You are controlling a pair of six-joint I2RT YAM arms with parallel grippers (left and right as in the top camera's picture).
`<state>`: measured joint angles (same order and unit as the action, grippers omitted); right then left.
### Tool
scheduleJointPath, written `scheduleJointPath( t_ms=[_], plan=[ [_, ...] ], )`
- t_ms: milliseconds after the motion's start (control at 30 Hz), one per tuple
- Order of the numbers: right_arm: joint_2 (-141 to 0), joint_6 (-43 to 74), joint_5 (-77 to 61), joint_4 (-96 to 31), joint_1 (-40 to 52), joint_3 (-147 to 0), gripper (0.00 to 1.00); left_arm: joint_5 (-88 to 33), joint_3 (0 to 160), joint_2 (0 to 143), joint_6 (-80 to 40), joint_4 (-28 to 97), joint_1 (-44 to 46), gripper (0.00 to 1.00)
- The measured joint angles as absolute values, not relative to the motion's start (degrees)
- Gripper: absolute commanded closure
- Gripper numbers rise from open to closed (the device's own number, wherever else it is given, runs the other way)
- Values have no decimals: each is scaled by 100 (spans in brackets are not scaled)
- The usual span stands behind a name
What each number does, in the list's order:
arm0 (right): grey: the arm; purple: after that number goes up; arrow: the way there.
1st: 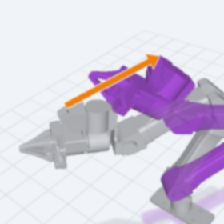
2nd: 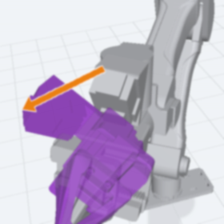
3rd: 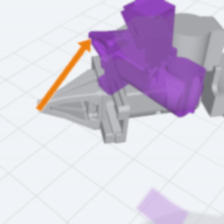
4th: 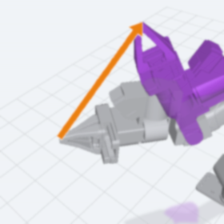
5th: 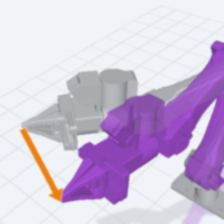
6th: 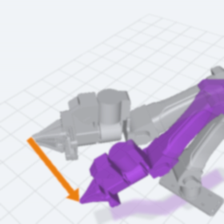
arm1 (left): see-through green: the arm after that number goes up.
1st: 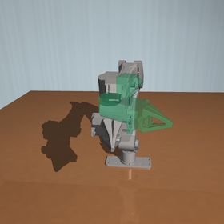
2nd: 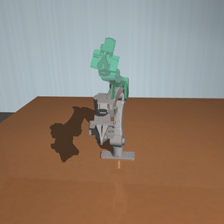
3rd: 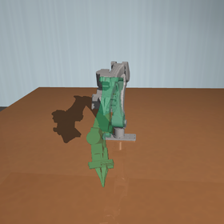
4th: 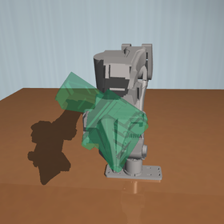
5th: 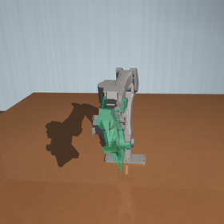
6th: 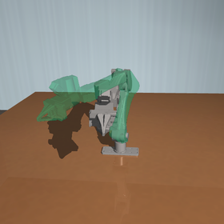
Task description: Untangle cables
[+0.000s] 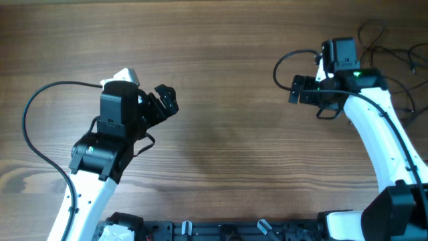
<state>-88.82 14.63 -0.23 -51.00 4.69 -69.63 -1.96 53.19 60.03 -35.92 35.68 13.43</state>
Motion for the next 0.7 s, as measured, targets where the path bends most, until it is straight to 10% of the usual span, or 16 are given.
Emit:
scheduleJointPath(
  t_ms=[700],
  plan=[
    [-8882,1496,-196,-5002,469,-6847,0,-104,5319,5992,-3592,3913,1337,0]
  ],
)
